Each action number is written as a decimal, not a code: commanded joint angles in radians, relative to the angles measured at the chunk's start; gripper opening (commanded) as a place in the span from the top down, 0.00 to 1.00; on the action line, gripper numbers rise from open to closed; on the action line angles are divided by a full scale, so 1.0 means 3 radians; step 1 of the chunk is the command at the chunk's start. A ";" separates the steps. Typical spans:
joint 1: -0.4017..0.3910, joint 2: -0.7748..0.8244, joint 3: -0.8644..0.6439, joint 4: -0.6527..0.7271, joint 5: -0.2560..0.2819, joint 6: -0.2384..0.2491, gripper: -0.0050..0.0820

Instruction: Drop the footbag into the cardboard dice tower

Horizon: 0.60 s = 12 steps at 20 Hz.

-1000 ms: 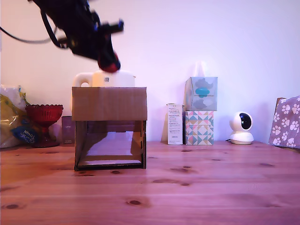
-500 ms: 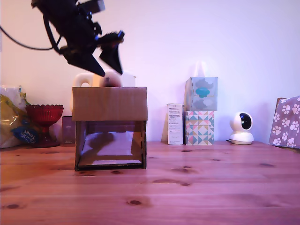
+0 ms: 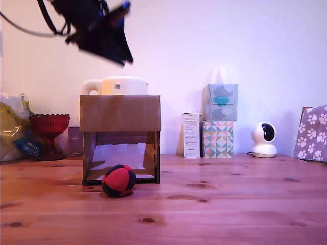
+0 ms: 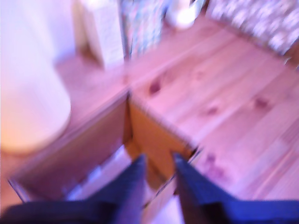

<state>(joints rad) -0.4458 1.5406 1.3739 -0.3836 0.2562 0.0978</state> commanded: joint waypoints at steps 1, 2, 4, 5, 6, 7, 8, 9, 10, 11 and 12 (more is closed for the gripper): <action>-0.0078 -0.0233 -0.0357 0.0188 0.0032 0.0037 0.97; -0.0103 -0.0350 -0.0584 0.0340 0.0029 0.0031 0.97; -0.0108 -0.0604 -0.1072 0.0685 0.0025 0.0011 0.97; -0.0108 -0.0730 -0.1312 0.0856 0.0019 -0.0025 0.97; -0.0107 -0.0856 -0.1553 0.1013 0.0018 -0.0067 0.97; -0.0100 -0.0977 -0.1761 0.1118 0.0015 -0.0079 0.97; -0.0088 -0.1091 -0.1949 0.1199 0.0017 -0.0117 0.97; -0.0080 -0.1208 -0.2122 0.1241 0.0018 -0.0149 0.97; -0.0079 -0.1325 -0.2279 0.1265 0.0017 -0.0172 0.97; -0.0079 -0.1446 -0.2430 0.1284 0.0013 -0.0217 0.97; -0.0079 -0.1584 -0.2578 0.1291 -0.0020 -0.0258 0.97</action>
<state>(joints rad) -0.4686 1.0973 0.6247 -0.0154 0.2543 0.0307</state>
